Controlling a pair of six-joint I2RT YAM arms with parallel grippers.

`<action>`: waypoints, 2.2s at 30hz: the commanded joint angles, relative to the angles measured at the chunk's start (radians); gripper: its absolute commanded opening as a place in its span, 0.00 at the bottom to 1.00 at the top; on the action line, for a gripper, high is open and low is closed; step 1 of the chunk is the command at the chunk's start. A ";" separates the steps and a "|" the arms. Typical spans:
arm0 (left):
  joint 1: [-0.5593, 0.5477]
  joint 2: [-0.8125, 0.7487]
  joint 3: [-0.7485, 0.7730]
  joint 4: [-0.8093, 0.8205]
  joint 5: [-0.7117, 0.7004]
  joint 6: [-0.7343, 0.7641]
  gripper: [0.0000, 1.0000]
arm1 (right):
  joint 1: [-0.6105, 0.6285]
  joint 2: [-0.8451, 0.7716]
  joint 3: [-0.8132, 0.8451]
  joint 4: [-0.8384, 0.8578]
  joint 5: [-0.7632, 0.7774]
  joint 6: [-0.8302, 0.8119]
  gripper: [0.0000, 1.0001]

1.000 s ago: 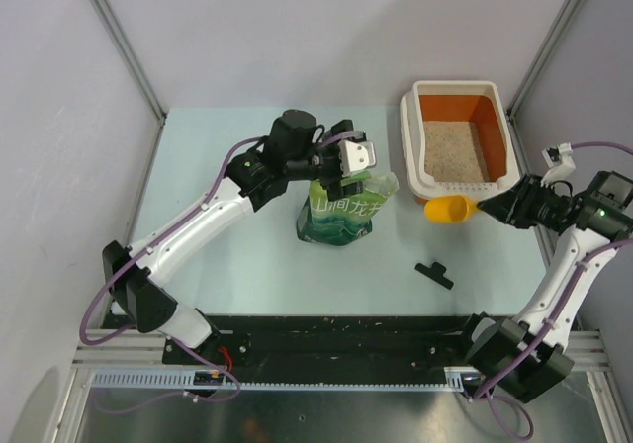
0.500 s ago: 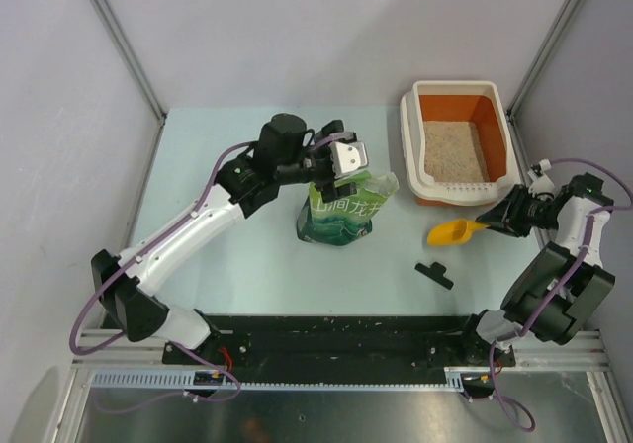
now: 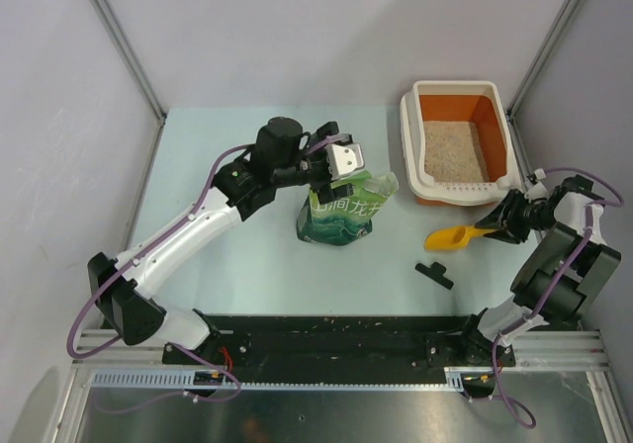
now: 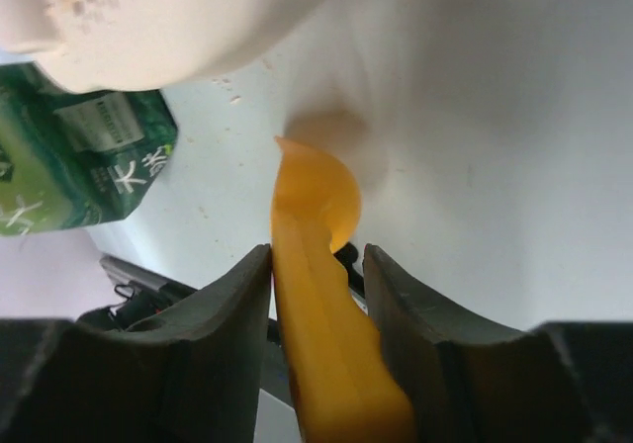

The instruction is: Fill the litter box with clean litter

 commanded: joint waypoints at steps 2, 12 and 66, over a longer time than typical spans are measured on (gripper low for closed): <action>0.026 -0.049 -0.008 0.020 -0.015 -0.049 0.95 | -0.018 -0.095 0.019 -0.020 0.197 -0.045 0.53; 0.063 0.014 0.003 0.020 0.084 -0.117 0.97 | 0.152 -0.383 0.020 0.010 0.207 -0.131 0.70; 0.121 -0.115 -0.061 -0.012 0.114 -0.020 0.00 | 0.756 -0.238 0.069 0.463 -0.183 -0.200 0.91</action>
